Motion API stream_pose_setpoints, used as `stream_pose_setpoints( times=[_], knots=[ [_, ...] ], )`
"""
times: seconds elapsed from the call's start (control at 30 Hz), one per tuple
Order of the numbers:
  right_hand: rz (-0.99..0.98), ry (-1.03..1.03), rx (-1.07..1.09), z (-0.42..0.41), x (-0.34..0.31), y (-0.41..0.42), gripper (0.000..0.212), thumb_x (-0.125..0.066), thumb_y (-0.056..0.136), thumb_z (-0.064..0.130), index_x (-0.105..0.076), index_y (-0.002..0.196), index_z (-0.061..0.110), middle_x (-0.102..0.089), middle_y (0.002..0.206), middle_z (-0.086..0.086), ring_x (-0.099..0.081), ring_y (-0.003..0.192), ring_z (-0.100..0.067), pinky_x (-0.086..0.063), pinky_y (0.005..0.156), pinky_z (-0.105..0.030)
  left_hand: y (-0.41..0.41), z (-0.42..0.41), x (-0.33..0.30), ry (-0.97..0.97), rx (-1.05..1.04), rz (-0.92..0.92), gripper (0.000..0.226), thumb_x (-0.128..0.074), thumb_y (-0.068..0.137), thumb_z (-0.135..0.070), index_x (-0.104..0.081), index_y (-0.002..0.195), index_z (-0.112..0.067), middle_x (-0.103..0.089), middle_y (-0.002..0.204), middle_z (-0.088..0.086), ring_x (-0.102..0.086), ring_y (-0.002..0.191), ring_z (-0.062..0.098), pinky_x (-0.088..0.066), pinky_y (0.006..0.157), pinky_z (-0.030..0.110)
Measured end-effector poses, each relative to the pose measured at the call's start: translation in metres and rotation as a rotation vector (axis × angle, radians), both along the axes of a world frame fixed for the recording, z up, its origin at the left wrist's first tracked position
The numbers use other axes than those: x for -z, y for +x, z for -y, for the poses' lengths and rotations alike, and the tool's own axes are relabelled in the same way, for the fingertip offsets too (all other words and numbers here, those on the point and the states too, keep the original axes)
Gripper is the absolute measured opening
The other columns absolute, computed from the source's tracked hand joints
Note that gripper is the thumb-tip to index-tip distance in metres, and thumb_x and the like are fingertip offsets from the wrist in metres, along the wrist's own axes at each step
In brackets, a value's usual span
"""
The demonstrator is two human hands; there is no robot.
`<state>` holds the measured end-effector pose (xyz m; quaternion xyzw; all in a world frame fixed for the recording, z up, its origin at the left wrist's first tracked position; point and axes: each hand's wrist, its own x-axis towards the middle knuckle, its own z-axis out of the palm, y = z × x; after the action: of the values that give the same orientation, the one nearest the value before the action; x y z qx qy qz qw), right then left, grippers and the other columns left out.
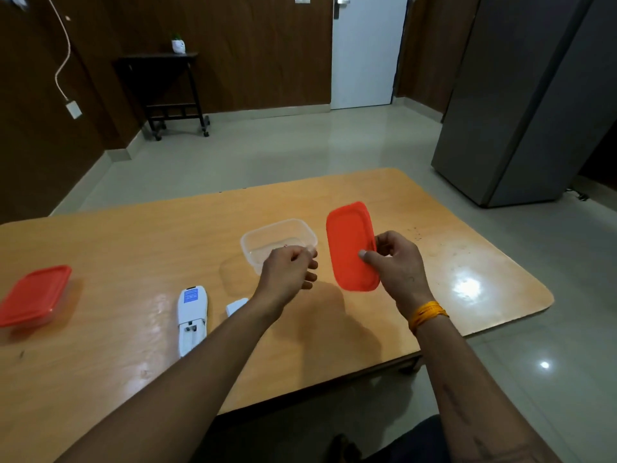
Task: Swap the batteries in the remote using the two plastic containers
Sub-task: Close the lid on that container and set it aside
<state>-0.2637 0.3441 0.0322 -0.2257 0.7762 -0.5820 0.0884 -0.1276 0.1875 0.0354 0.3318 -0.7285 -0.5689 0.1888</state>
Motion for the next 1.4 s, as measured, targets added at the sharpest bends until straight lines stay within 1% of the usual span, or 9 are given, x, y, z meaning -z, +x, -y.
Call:
stream_pose_setpoints(
  times=[0.07,0.17,0.3,0.4,0.57,0.7,0.87,0.97,1.4],
  knots=[
    [-0.312,0.077,-0.037,0.005,-0.004,0.008,0.015,-0.077,0.088,0.018,-0.062,0.09,0.017,-0.064,0.089,0.003,-0.058,0.076,-0.01,-0.052,0.062,-0.034,0.009,0.012,-0.012,0.115,-0.064,-0.078,0.044,-0.047,0.108,-0.043,-0.073,0.108,-0.008,-0.077,0.098,0.014,-0.072,0.073,0.024,-0.061,0.067,0.037],
    [-0.649,0.147,-0.045,0.02,-0.008,0.023,0.02,-0.08,0.084,0.012,-0.062,0.089,0.021,-0.061,0.088,0.005,-0.055,0.07,-0.016,-0.052,0.059,-0.037,0.022,0.036,-0.028,0.296,-0.124,-0.168,0.058,-0.044,0.106,-0.054,-0.071,0.11,-0.003,-0.079,0.094,0.018,-0.074,0.071,0.027,-0.06,0.058,0.034],
    [-0.78,0.147,-0.08,0.039,-0.01,0.038,0.022,-0.075,0.08,0.001,-0.067,0.091,0.019,-0.058,0.094,0.004,-0.057,0.069,-0.014,-0.053,0.058,-0.032,0.035,0.059,-0.037,0.322,-0.193,-0.198,0.028,-0.069,0.099,-0.027,-0.075,0.103,0.001,-0.072,0.088,0.019,-0.067,0.065,0.025,-0.06,0.054,0.028],
    [-0.669,0.047,-0.124,0.051,-0.009,0.046,0.028,-0.069,0.077,-0.007,-0.073,0.094,0.015,-0.059,0.101,0.002,-0.063,0.081,-0.011,-0.057,0.066,-0.023,0.043,0.077,-0.031,0.266,-0.209,-0.193,0.01,-0.07,0.092,0.0,-0.077,0.094,-0.007,-0.074,0.088,0.014,-0.066,0.069,0.023,-0.059,0.057,0.028],
    [-0.062,-0.107,0.051,0.072,-0.006,0.041,0.025,-0.079,0.09,0.026,-0.07,0.109,0.012,-0.07,0.1,-0.006,-0.074,0.07,-0.015,-0.065,0.064,-0.033,0.045,0.101,-0.022,0.234,-0.164,-0.145,0.013,-0.071,0.092,0.0,-0.077,0.097,-0.011,-0.075,0.089,0.011,-0.07,0.076,0.024,-0.061,0.062,0.032],
    [0.336,-0.146,0.036,0.084,0.006,0.031,0.028,-0.079,0.091,0.014,-0.069,0.11,-0.004,-0.069,0.084,-0.016,-0.069,0.06,-0.021,-0.061,0.058,-0.029,0.037,0.112,-0.017,0.147,-0.107,-0.098,0.013,-0.071,0.094,-0.003,-0.077,0.101,-0.012,-0.075,0.094,0.014,-0.071,0.081,0.027,-0.063,0.069,0.038],
    [0.424,-0.236,0.127,0.108,0.015,0.017,0.025,-0.083,0.087,0.008,-0.069,0.101,-0.008,-0.069,0.083,-0.018,-0.066,0.055,-0.026,-0.06,0.056,-0.028,0.01,0.136,-0.013,-0.327,-0.154,0.07,0.014,-0.078,0.088,-0.014,-0.084,0.1,-0.016,-0.079,0.099,0.004,-0.069,0.094,0.019,-0.055,0.079,0.03],
    [0.439,-0.225,0.183,0.121,0.02,0.01,0.022,-0.084,0.086,0.008,-0.069,0.095,-0.005,-0.072,0.085,-0.019,-0.067,0.058,-0.03,-0.062,0.057,-0.031,-0.011,0.148,-0.015,-0.468,-0.123,0.136,0.016,-0.076,0.088,-0.011,-0.084,0.101,-0.014,-0.081,0.104,0.005,-0.071,0.098,0.019,-0.057,0.085,0.03],
    [0.439,-0.108,0.213,0.145,0.035,0.007,0.024,-0.084,0.086,0.015,-0.07,0.096,-0.002,-0.074,0.084,-0.016,-0.073,0.057,-0.026,-0.066,0.06,-0.039,-0.027,0.176,0.007,-0.473,-0.143,0.319,0.016,-0.077,0.085,-0.01,-0.085,0.094,-0.02,-0.079,0.102,0.003,-0.071,0.096,0.022,-0.062,0.082,0.037]
  ],
)
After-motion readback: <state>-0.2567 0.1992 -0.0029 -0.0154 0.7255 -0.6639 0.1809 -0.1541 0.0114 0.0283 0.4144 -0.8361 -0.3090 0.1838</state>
